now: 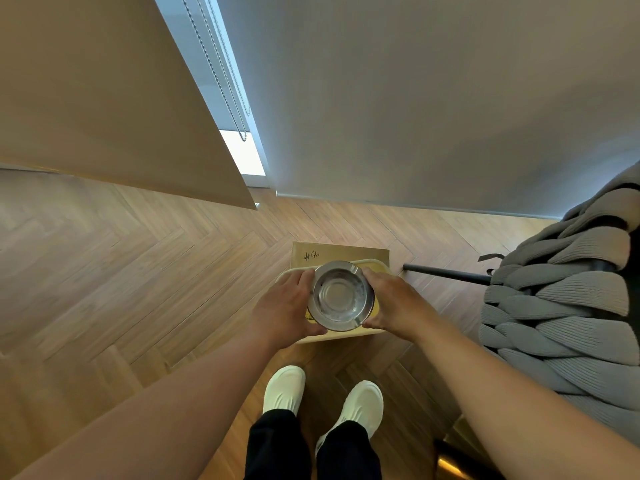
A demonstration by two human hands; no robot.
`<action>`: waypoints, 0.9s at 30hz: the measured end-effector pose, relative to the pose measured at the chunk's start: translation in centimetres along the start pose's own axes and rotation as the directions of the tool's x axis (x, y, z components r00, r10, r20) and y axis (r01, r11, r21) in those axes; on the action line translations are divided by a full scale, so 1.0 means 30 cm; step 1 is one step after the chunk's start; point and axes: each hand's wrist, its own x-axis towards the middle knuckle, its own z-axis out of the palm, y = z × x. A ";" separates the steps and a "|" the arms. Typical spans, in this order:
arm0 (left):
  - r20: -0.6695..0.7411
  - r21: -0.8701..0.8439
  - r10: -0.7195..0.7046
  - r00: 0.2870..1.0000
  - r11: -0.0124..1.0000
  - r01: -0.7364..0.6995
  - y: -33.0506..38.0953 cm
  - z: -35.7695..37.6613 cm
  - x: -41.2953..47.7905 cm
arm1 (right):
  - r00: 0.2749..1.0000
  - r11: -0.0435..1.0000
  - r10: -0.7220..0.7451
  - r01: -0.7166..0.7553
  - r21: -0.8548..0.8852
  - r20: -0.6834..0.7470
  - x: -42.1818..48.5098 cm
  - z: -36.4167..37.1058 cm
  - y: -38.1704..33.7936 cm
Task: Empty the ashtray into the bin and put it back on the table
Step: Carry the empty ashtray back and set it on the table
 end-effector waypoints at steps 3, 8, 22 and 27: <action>0.013 -0.003 0.002 1.000 1.000 -0.002 0.034 -0.052 -0.038 | 1.000 1.000 0.013 -0.013 -0.005 0.017 -0.045 -0.038 -0.045; 0.060 0.037 0.019 0.998 0.999 -0.021 0.102 -0.160 -0.132 | 0.999 0.999 0.034 -0.034 0.014 0.034 -0.164 -0.099 -0.139; 0.042 0.036 0.088 0.995 0.995 -0.090 0.319 -0.561 -0.464 | 0.996 0.997 0.078 -0.078 0.020 -0.031 -0.535 -0.331 -0.500; 0.052 0.050 0.115 0.992 0.992 -0.117 0.376 -0.648 -0.604 | 0.995 0.996 0.077 -0.075 0.039 -0.058 -0.680 -0.363 -0.599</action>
